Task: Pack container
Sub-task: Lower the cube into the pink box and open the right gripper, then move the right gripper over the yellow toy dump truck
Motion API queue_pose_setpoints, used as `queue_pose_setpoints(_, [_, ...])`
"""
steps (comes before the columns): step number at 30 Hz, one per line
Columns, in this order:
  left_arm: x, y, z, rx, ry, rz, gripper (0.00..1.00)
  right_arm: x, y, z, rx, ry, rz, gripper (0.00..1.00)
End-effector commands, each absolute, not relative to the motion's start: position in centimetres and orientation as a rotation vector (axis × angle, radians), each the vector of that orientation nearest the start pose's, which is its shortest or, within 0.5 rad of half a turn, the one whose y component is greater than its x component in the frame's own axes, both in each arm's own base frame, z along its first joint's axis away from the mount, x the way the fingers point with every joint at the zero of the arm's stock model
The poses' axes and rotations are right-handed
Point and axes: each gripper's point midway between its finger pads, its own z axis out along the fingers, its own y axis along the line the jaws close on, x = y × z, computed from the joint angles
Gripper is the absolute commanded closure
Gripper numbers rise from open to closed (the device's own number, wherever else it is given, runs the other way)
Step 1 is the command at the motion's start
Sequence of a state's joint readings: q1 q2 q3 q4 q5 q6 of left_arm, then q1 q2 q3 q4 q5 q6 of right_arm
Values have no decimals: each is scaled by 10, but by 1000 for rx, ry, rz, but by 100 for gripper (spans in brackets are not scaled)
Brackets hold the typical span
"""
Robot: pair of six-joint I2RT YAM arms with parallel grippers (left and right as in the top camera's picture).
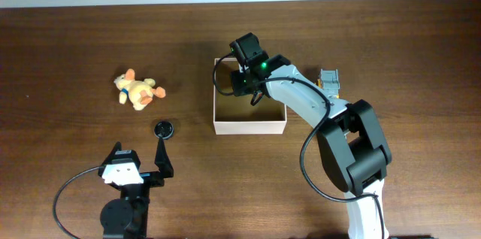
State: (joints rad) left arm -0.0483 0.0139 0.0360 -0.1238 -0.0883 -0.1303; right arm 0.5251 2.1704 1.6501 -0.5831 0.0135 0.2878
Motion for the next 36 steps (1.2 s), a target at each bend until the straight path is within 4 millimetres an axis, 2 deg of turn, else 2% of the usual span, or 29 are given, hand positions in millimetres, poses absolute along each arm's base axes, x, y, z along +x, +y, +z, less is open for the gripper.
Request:
queue_pose_setpoints(1, [244,2,157,-116,1663,-56,1,456,259,42,-307,2669,243,57])
queue_pose_setpoints(13, [244,2,157,-116,1663,-56,1,473,245,40,-251,2642,242,57])
queue_pose_setpoints(24, [244,2,157,-116,1663,-56,1,483,245,44,-238,2604,251,57])
queue_pose_setpoints(27, [244,2,157,-116,1663,-56,1,479,250,43,-251,2611,276,57])
queue_pose_setpoints(31, [244,2,157,-116,1663,-56,1,464,261,42,-297,2648,280,57])
queue_pose_setpoints(33, [244,2,157,-116,1663,-56,1,456,267,48,-324,2667,283,50])
queue_pose_setpoints(36, [244,2,157,-116,1663,-56,1,451,277,73,-377,2651,296,44])
